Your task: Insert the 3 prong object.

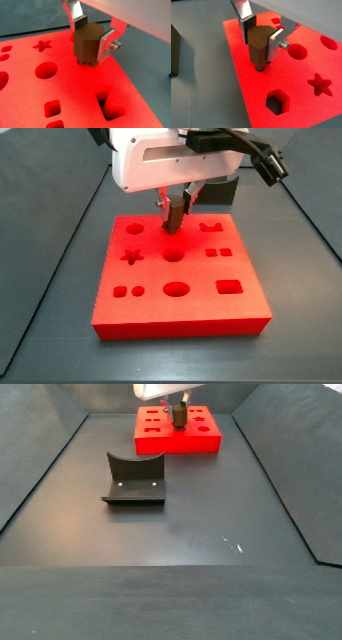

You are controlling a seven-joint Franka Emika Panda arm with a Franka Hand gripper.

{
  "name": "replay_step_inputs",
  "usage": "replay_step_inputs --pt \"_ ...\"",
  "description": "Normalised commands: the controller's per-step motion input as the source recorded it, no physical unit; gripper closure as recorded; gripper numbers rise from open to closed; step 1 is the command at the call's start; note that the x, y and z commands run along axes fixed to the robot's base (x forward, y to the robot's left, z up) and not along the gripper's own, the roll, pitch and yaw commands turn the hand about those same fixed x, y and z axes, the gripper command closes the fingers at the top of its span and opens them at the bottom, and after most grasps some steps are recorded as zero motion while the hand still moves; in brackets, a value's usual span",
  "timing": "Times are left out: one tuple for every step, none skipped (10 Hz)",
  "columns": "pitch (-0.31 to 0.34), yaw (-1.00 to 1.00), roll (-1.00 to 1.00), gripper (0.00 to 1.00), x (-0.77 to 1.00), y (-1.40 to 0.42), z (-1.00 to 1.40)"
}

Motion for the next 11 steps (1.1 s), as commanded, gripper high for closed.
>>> replay_step_inputs --pt "0.041 0.00 0.00 1.00 0.00 0.00 -0.09" --pt "0.099 0.00 -0.02 1.00 0.00 0.00 -0.27" --pt "0.181 -0.07 0.19 1.00 0.00 -0.03 -0.24" --pt "0.253 -0.08 0.25 1.00 0.00 -0.02 -0.34" --pt "0.357 -0.12 0.16 1.00 0.13 -0.15 -0.33" --pt "0.354 -0.13 0.16 1.00 0.15 -0.16 -0.35" --pt "0.346 -0.11 0.15 1.00 0.15 -0.18 -0.36" --pt "0.347 -0.12 0.15 1.00 0.15 -0.18 -0.37" --pt "0.349 -0.14 0.16 1.00 0.16 -0.19 -0.35" --pt "0.337 -0.13 0.13 1.00 0.19 -0.25 -0.36" --pt "0.097 -0.06 0.00 1.00 0.00 -0.07 -0.09"
